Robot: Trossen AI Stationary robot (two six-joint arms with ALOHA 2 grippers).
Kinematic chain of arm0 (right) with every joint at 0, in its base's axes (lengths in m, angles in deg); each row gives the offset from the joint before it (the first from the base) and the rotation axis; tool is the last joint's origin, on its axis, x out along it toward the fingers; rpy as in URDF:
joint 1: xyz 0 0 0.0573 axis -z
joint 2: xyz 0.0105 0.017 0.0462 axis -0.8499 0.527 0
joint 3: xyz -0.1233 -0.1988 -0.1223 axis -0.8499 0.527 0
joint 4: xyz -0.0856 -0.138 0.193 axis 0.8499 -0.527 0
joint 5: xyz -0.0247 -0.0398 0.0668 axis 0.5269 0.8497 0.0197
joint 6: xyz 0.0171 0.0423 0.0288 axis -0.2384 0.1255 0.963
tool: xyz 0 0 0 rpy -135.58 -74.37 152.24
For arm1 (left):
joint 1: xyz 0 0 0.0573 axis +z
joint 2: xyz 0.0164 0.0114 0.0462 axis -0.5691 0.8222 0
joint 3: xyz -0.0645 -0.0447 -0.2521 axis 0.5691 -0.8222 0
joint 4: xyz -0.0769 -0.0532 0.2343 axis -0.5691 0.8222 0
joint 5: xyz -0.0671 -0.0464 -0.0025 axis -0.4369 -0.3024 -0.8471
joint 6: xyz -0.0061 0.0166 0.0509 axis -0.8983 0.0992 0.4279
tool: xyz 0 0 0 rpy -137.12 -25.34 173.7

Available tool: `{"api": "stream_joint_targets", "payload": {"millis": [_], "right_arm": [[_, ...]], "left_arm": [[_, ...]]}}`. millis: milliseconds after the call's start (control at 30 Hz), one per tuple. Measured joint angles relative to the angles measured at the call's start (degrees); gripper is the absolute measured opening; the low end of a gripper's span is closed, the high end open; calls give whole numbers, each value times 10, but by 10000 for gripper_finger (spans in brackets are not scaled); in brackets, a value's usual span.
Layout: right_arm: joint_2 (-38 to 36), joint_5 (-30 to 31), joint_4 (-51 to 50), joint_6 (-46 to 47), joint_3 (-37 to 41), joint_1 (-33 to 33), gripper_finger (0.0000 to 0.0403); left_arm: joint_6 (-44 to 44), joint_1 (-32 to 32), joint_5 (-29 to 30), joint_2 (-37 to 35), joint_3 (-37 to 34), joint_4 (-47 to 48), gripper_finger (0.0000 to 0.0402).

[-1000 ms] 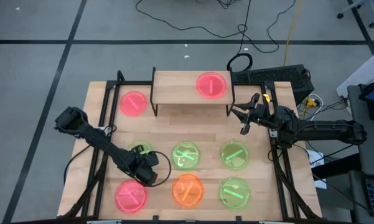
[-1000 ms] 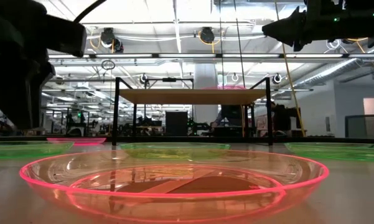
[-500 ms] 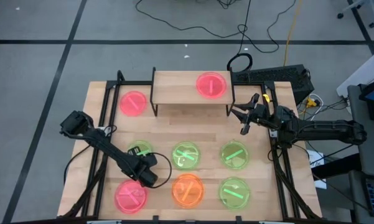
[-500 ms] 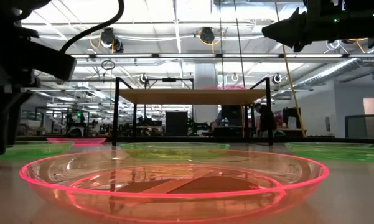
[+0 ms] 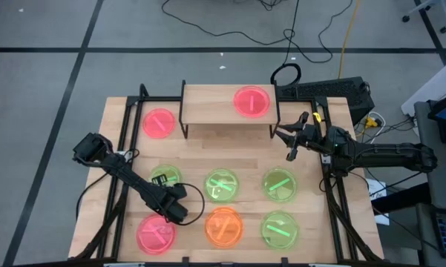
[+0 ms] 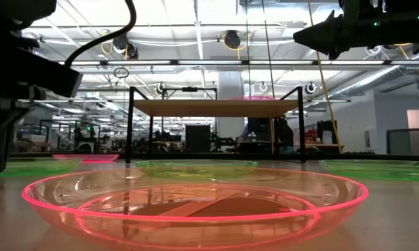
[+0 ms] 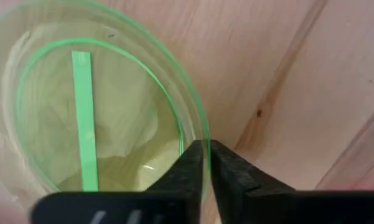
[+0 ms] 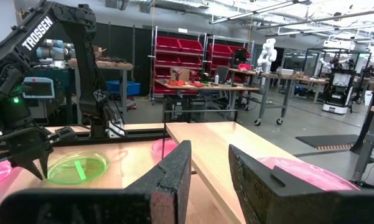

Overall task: Place and stack plates onto a shelf
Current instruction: Stack the top left green plate on top of the red plate on the shelf

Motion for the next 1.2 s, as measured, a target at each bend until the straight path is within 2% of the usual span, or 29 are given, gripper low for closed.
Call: {"api": "stream_joint_targets", "payload": {"millis": [167,333,533,667,800,1000,1200], "right_arm": [[0,0,-1,0,0,0,91],[0,0,0,0,0,0,91],[0,0,0,0,0,0,91],[0,0,-1,0,0,0,91],[0,0,-6,0,0,0,91],[0,1,0,-5,0,0,91],[-2,1,31,-18,0,0,91]], "left_arm": [[4,2,-1,-11,11,9,5],[37,2,28,-14,72,64,3],[92,8,120,-14,173,140,2],[141,20,183,-14,235,156,1],[215,36,236,-14,288,154,1],[379,82,318,-14,328,151,0],[595,163,330,-14,330,70,0]]}}
